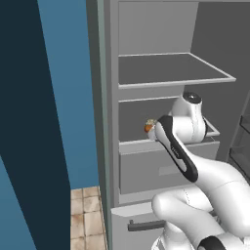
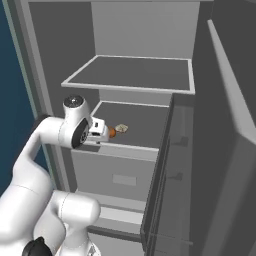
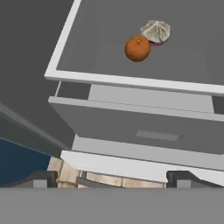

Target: Move the tangerine and dumpling from the second highest shelf to the top shelf to make space. Then, place the pitcher from the counter on the cleared second highest shelf.

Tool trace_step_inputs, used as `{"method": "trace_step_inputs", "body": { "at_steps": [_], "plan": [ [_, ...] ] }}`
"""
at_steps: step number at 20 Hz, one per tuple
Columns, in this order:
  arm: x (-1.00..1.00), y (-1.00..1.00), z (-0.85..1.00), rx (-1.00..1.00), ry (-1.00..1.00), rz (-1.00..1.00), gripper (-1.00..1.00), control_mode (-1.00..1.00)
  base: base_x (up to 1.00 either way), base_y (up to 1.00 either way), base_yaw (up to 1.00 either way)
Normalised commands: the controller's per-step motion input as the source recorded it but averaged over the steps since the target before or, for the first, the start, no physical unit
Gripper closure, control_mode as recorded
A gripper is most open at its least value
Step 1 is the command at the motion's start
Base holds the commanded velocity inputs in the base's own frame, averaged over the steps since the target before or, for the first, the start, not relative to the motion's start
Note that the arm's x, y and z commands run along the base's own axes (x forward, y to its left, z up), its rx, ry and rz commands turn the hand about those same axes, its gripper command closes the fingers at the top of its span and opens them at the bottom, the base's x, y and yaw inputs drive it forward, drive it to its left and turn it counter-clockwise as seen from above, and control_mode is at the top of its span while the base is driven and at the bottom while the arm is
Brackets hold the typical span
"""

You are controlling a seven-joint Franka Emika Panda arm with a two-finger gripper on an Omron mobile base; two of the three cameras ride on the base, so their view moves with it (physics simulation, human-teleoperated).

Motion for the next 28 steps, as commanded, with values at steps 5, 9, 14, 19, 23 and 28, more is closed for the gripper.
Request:
{"method": "trace_step_inputs", "body": {
  "at_steps": [5, 9, 14, 19, 23, 28],
  "plan": [
    [0.22, -0.16, -0.15, 0.00, 0.00, 0.00, -1.00, -1.00, 0.00, 0.00, 0.00],
    [0.33, -0.09, -0.16, 0.00, 0.00, 0.00, -1.00, -1.00, 0.00, 0.00, 0.00],
    [0.40, -0.02, -0.16, 0.00, 0.00, 0.00, -1.00, -1.00, 0.00, 0.00, 0.00],
    [0.41, 0.00, -0.12, 0.01, 0.00, 0.00, -1.00, -1.00, 0.00, 0.00, 0.00],
    [0.44, 0.00, -0.12, 0.03, 0.00, 0.00, -1.00, -1.00, 0.00, 0.00, 0.00],
    [0.48, 0.00, -0.14, 0.03, 0.00, 0.00, -1.00, -1.00, 0.00, 0.00, 0.00]
  ]
}}
